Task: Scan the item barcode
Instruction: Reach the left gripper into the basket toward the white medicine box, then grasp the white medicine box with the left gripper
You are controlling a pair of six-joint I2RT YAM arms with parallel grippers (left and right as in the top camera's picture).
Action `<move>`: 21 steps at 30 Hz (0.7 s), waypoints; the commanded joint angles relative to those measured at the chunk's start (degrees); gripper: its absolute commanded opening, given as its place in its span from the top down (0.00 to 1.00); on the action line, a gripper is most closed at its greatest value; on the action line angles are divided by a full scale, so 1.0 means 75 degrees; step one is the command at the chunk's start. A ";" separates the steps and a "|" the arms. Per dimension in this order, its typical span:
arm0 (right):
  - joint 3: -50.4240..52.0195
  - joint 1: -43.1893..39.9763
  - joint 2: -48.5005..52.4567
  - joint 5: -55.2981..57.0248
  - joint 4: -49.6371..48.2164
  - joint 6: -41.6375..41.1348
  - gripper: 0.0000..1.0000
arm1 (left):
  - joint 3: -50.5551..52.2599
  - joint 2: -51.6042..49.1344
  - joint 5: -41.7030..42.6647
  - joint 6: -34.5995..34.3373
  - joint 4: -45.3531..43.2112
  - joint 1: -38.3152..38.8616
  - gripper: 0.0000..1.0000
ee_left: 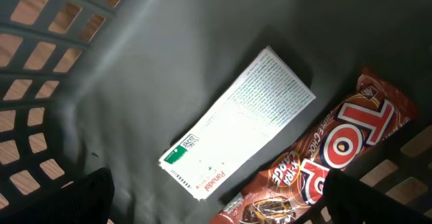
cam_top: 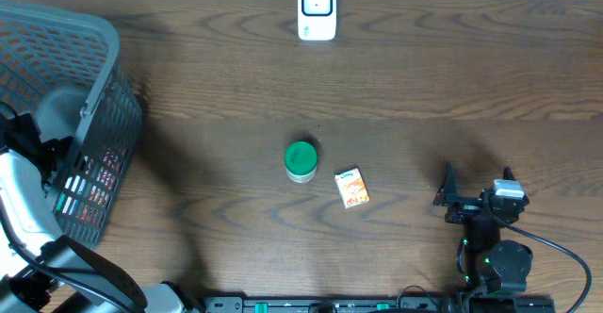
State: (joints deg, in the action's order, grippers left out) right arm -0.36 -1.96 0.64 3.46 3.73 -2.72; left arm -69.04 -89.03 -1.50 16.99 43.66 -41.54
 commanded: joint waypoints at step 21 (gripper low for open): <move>0.0006 0.0061 -0.0032 0.0073 0.0026 0.0061 0.01 | 0.0076 -0.2034 0.0513 0.4068 -0.0050 -0.0038 0.07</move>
State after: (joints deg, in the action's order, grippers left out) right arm -0.36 -1.96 0.64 3.49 3.73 -2.72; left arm -69.01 -101.97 1.43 45.06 43.35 -41.58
